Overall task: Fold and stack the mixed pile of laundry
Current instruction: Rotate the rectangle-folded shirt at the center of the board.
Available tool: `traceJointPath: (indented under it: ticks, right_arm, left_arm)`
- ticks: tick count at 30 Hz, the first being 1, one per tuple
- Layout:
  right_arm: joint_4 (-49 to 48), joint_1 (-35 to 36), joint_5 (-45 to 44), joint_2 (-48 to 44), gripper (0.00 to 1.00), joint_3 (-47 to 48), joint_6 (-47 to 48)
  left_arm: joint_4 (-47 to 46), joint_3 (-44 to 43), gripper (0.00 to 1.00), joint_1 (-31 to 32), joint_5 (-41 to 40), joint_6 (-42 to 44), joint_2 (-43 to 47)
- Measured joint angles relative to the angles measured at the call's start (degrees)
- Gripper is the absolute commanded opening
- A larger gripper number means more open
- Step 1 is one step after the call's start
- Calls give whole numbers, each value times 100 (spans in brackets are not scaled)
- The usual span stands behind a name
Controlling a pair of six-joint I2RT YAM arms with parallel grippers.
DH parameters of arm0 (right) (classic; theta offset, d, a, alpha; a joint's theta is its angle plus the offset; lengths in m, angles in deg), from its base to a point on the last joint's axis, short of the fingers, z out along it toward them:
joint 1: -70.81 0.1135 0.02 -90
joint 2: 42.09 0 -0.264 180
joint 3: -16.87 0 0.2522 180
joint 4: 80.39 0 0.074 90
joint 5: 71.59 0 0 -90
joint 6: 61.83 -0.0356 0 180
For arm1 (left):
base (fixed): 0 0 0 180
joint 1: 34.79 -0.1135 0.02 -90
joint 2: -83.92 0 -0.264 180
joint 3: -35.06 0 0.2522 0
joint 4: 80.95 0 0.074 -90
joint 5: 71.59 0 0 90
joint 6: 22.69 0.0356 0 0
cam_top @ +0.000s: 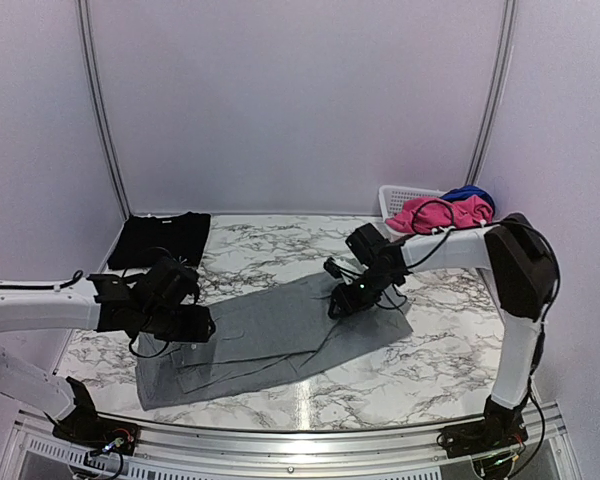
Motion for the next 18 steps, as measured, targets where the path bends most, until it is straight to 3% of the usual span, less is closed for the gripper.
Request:
traceJointPath:
  ticks: [5, 7, 9, 12, 18]
  right_arm:
    - [640, -9, -807, 1832, 49, 2929, 570]
    - [946, -24, -1025, 2402, 50, 4103, 688]
    - [1126, -35, -1097, 2496, 51, 4658, 756]
    - [1187, -50, -979, 2006, 51, 4605, 745]
    - [782, -59, -426, 350, 48, 2959, 378]
  left_arm:
    - [33, 256, 57, -245, -199, -155, 1137]
    - [72, 229, 48, -284, -251, -118, 1169]
    - [221, 125, 42, -291, -262, -4, 911]
    - [413, -168, 38, -291, -251, 203, 205]
    - [667, -1121, 29, -291, -304, 684, -1425]
